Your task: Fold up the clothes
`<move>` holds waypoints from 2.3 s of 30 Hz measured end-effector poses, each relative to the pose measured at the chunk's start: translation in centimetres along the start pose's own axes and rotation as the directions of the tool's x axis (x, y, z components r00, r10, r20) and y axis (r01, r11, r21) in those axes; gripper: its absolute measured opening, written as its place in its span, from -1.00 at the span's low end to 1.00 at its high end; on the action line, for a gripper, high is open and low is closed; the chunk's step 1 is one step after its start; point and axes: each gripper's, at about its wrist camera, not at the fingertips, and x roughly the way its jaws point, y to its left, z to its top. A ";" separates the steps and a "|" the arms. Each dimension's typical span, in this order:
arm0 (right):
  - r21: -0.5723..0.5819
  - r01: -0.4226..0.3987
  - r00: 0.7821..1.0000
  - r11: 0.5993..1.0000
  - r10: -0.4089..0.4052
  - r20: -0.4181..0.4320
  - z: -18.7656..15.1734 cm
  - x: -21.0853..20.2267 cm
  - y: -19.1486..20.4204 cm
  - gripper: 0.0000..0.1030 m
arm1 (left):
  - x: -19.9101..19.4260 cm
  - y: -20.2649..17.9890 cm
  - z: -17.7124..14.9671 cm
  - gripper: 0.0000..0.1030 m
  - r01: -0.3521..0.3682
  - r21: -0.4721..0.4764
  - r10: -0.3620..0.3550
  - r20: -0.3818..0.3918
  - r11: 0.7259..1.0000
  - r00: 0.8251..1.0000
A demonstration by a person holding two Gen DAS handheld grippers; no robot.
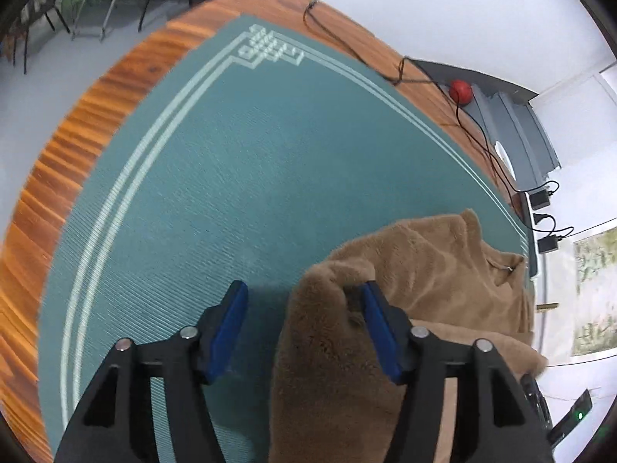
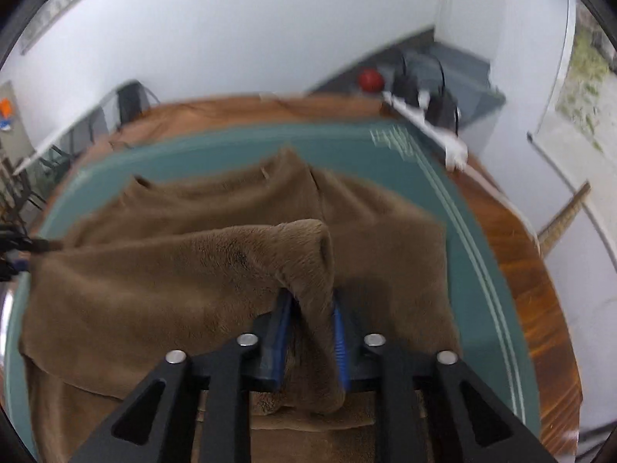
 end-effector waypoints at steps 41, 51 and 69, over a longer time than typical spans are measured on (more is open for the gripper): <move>-0.247 -0.209 0.962 0.946 0.154 -0.225 -4.2 5.3 6.4 0.73 | 1.0 -8.3 -11.7 0.57 -0.062 0.485 0.050 0.038 0.872 0.998; -0.245 -0.287 0.949 0.926 0.241 -0.201 -6.6 -2.3 7.1 0.73 | -4.3 -8.5 -16.6 0.57 0.023 0.490 -0.008 -0.034 0.871 0.999; -0.356 -0.319 0.927 0.878 0.211 -0.309 -16.8 -3.3 6.3 0.99 | -3.3 -8.8 -28.0 0.64 -0.177 0.499 0.172 0.056 0.848 0.984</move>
